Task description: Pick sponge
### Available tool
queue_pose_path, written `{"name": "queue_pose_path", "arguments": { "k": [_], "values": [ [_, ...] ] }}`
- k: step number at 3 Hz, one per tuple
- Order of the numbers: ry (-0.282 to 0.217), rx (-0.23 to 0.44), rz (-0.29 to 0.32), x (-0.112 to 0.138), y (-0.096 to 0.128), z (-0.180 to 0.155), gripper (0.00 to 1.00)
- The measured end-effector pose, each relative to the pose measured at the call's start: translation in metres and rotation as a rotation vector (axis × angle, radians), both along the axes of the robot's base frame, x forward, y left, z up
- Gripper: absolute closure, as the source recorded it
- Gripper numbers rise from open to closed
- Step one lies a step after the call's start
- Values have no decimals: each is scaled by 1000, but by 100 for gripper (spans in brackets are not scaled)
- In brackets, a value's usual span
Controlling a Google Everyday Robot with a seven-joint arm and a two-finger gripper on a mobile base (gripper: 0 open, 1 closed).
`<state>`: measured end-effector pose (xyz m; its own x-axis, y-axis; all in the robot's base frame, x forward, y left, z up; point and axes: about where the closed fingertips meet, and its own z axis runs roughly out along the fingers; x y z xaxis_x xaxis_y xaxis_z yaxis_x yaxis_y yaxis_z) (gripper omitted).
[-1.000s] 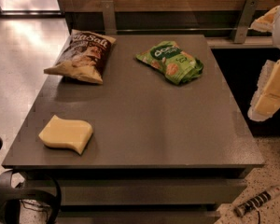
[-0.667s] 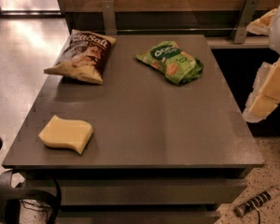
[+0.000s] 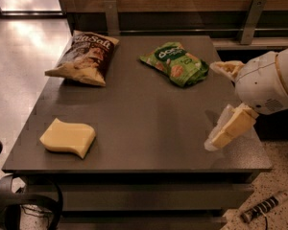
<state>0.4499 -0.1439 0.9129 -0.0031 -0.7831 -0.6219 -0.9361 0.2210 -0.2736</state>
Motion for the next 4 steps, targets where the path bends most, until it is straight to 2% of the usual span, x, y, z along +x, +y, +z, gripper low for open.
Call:
{"name": "queue_pose_path", "arguments": {
  "k": [1, 2, 3, 4],
  "values": [
    [15, 192, 77, -5, 46, -15, 0],
    [46, 323, 100, -15, 92, -14, 0],
    [45, 321, 100, -15, 92, -14, 0],
    [56, 325, 99, -10, 101, -21, 0]
  ]
}}
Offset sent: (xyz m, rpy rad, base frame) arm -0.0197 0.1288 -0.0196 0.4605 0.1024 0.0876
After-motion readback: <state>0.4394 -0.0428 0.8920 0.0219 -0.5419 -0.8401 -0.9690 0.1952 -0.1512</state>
